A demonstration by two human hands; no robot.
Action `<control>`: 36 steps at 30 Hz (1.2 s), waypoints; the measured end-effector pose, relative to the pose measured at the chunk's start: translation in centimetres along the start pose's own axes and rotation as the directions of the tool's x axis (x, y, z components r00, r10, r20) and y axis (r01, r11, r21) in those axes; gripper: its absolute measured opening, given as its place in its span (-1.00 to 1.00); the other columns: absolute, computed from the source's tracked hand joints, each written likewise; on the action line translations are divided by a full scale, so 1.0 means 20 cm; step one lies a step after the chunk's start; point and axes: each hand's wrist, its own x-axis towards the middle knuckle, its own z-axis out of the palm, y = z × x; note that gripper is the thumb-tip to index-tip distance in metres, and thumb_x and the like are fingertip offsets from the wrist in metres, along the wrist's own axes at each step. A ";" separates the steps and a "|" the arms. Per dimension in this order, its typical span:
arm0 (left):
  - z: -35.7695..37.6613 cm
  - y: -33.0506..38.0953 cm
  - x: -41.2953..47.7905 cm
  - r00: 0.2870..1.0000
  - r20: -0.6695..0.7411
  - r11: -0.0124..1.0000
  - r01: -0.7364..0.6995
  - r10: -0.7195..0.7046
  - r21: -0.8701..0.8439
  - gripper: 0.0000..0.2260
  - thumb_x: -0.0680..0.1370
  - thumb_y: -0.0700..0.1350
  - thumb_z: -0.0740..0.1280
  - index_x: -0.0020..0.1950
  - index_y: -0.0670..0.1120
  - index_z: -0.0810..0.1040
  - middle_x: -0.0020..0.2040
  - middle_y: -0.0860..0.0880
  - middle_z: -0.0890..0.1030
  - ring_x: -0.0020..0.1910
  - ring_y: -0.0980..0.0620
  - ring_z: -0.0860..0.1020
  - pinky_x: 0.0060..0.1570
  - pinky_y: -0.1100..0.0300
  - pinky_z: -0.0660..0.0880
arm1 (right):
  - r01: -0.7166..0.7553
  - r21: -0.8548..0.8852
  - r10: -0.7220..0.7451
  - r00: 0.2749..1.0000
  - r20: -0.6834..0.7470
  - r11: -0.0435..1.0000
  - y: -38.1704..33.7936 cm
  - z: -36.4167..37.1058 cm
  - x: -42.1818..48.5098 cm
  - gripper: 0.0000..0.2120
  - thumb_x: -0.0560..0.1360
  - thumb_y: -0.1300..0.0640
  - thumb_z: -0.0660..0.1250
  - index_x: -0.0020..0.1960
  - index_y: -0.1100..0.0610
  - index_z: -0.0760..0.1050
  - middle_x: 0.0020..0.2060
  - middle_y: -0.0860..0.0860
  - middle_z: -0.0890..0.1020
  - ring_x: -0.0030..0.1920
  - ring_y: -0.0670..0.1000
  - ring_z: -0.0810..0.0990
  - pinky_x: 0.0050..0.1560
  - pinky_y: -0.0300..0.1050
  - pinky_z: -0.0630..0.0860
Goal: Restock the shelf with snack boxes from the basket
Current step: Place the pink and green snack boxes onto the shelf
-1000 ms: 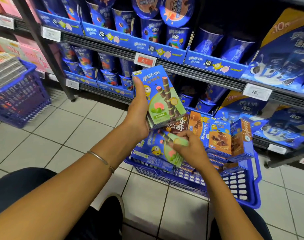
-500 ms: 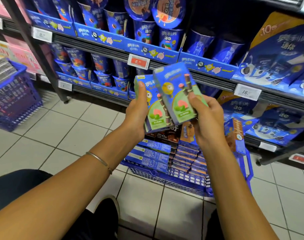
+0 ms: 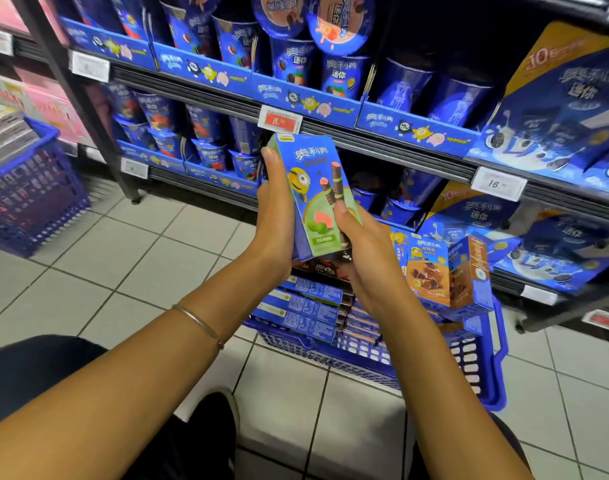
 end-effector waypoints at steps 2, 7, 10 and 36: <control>0.00 0.00 -0.01 1.000 -0.002 1.000 -0.022 0.022 -0.014 -0.23 0.60 0.43 0.13 0.67 -0.02 0.29 0.45 -0.13 0.59 0.34 -0.24 0.64 0.37 -0.30 0.52 | 0.007 0.025 -0.007 1.000 -0.008 1.000 0.01 0.02 0.00 -0.74 0.66 -0.03 0.25 0.27 -0.01 0.60 0.10 -0.02 0.73 0.11 0.01 0.71 0.15 0.03 0.55; -0.02 0.00 0.01 0.992 0.069 0.992 -0.110 0.105 0.069 -0.40 0.71 0.32 0.09 0.46 -0.11 0.56 0.28 -0.19 0.70 0.24 -0.26 0.69 0.30 -0.32 0.57 | 0.026 0.062 -0.024 0.999 -0.032 0.998 0.02 0.00 0.00 -0.72 0.64 -0.10 0.21 0.18 -0.05 0.64 0.06 -0.04 0.74 0.09 0.00 0.71 0.17 0.06 0.56; -0.04 0.00 0.02 0.995 0.014 0.986 -0.102 0.101 0.133 -0.34 0.68 0.38 0.08 0.54 -0.06 0.49 0.39 -0.15 0.64 0.28 -0.20 0.67 0.32 -0.26 0.58 | 0.057 0.099 -0.052 0.997 -0.050 0.993 0.03 -0.01 0.00 -0.73 0.58 -0.09 0.23 0.11 -0.04 0.64 0.03 -0.02 0.74 0.04 0.00 0.72 0.03 -0.04 0.55; -0.13 0.07 0.04 0.998 -0.009 0.995 0.059 -0.058 0.078 -0.37 0.70 0.08 0.33 0.72 0.04 0.17 0.28 -0.18 0.70 0.27 -0.30 0.67 0.27 -0.32 0.59 | -0.008 -0.946 0.052 0.999 0.009 0.324 0.54 -0.20 0.09 -0.64 0.52 -0.03 0.47 0.29 0.02 0.59 0.19 0.02 0.61 0.25 0.13 0.50 0.19 0.09 0.53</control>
